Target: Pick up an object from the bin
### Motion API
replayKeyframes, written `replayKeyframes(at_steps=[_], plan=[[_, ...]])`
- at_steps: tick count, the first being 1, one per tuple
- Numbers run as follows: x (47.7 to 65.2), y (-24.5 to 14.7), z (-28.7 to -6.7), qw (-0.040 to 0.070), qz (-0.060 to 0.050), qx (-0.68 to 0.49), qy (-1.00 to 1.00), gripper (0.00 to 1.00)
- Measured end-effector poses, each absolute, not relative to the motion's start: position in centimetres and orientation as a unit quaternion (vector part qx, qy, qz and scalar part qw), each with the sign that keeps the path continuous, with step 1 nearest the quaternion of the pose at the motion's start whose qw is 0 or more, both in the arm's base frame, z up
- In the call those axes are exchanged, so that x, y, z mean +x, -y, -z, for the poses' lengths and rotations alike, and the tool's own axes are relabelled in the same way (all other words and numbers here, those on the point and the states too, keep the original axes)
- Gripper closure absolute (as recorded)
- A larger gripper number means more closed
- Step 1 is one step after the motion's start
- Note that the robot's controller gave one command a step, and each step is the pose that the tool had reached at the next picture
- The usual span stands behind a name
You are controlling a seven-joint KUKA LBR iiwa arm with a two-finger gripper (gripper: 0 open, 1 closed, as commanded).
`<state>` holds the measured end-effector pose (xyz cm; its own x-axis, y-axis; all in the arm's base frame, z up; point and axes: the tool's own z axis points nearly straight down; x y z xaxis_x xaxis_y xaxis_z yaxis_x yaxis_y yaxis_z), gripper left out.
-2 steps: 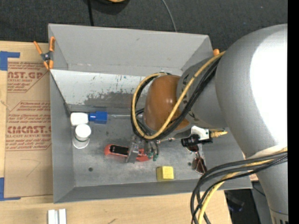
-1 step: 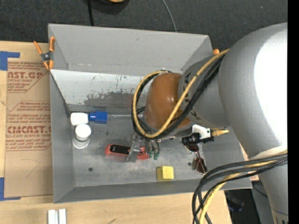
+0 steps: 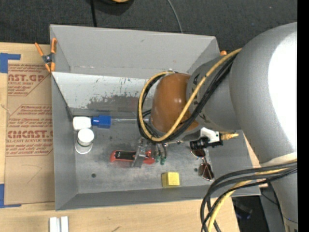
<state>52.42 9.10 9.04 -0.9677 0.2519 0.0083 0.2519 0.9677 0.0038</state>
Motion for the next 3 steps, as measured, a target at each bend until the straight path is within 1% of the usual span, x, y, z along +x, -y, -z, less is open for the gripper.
replayKeyframes(at_steps=[1,3], plan=[[52.3,-9.1,-11.1,0.005,0.002,-0.127,0.992,1.0],[52.4,-9.1,-15.2,0.004,0.003,-0.127,0.992,1.0]])
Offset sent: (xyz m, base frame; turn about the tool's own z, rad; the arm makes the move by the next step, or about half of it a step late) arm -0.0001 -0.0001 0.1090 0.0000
